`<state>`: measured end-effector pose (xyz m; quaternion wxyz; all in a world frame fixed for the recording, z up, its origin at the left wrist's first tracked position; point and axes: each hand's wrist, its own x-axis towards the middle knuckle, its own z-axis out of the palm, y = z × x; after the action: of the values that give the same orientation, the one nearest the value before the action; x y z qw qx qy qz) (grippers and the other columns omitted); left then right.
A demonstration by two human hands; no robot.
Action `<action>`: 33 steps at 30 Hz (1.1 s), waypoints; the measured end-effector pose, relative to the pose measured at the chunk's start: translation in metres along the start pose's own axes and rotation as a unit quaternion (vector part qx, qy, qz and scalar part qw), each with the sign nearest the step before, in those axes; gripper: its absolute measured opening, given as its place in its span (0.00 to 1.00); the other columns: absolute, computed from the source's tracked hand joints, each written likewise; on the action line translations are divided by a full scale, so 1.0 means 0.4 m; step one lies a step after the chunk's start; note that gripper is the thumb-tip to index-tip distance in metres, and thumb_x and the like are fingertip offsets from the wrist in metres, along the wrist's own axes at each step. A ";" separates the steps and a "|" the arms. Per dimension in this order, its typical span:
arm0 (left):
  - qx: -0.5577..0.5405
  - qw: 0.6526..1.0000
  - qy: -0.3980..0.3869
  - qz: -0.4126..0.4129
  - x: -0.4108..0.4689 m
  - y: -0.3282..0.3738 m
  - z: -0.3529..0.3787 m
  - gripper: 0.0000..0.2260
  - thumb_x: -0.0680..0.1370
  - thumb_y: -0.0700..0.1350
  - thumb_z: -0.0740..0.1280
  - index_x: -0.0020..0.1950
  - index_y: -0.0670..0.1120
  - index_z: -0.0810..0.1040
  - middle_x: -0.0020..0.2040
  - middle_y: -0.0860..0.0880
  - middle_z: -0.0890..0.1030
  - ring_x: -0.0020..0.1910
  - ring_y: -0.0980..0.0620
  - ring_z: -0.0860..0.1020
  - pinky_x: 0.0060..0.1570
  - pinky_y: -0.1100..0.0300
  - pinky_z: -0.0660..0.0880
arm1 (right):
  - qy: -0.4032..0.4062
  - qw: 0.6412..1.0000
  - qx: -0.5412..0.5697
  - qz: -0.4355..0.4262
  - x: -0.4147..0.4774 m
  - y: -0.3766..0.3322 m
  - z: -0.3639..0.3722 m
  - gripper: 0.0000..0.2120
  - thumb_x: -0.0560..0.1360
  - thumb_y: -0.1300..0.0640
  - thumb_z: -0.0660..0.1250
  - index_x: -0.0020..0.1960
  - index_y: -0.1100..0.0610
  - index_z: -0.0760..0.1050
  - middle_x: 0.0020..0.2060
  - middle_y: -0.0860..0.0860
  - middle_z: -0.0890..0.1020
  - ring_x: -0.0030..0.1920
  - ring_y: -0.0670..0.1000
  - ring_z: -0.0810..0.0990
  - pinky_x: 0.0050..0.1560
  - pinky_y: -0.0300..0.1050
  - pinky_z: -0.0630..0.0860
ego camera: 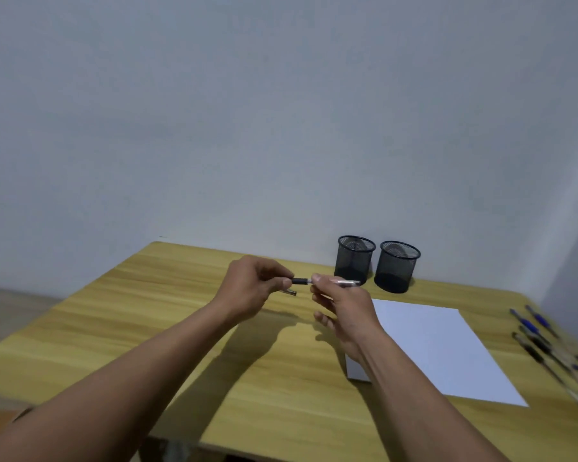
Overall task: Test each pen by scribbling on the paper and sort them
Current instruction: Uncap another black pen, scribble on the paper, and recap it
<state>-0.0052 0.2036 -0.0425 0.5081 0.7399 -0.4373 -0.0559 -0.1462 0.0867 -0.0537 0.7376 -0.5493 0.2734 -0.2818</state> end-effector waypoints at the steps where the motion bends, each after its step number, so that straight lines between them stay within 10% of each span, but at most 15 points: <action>1: -0.012 1.000 -0.007 0.005 -0.002 0.021 0.013 0.04 0.72 0.42 0.76 0.45 0.49 0.87 0.39 0.53 0.86 0.41 0.58 0.83 0.42 0.65 0.76 | 0.001 1.000 0.002 -0.004 -0.008 0.000 -0.004 0.03 0.76 0.56 0.74 0.48 0.56 0.84 0.39 0.49 0.85 0.43 0.46 0.82 0.40 0.44 0.77; 20: 0.092 0.993 -0.014 0.077 0.075 0.071 0.125 0.05 0.77 0.43 0.72 0.48 0.46 0.87 0.33 0.52 0.83 0.29 0.62 0.76 0.34 0.70 0.72 | 0.101 0.984 0.132 -0.057 0.038 -0.052 -0.203 0.05 0.77 0.64 0.72 0.43 0.66 0.81 0.31 0.54 0.81 0.30 0.46 0.79 0.34 0.35 0.80; 27: 0.178 0.982 -0.055 0.037 0.160 -0.009 0.188 0.10 0.77 0.36 0.69 0.54 0.45 0.86 0.50 0.47 0.86 0.41 0.56 0.79 0.41 0.76 0.69 | 0.077 0.994 -0.058 -0.045 0.060 -0.004 -0.251 0.06 0.79 0.60 0.70 0.49 0.62 0.83 0.38 0.56 0.86 0.36 0.46 0.83 0.37 0.42 0.82; 33: 0.213 0.976 -0.049 0.014 0.233 -0.062 0.285 0.09 0.73 0.39 0.73 0.51 0.46 0.86 0.48 0.47 0.86 0.46 0.50 0.82 0.52 0.57 0.79 | 0.081 0.989 -0.113 -0.045 0.064 0.047 -0.246 0.08 0.78 0.60 0.72 0.50 0.66 0.82 0.36 0.58 0.82 0.33 0.50 0.78 0.33 0.45 0.77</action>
<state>0.0062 0.0603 -0.0831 0.3175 0.8216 -0.4734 0.0094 -0.1966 0.0081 -0.0985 0.6329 -0.6163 0.3372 -0.3253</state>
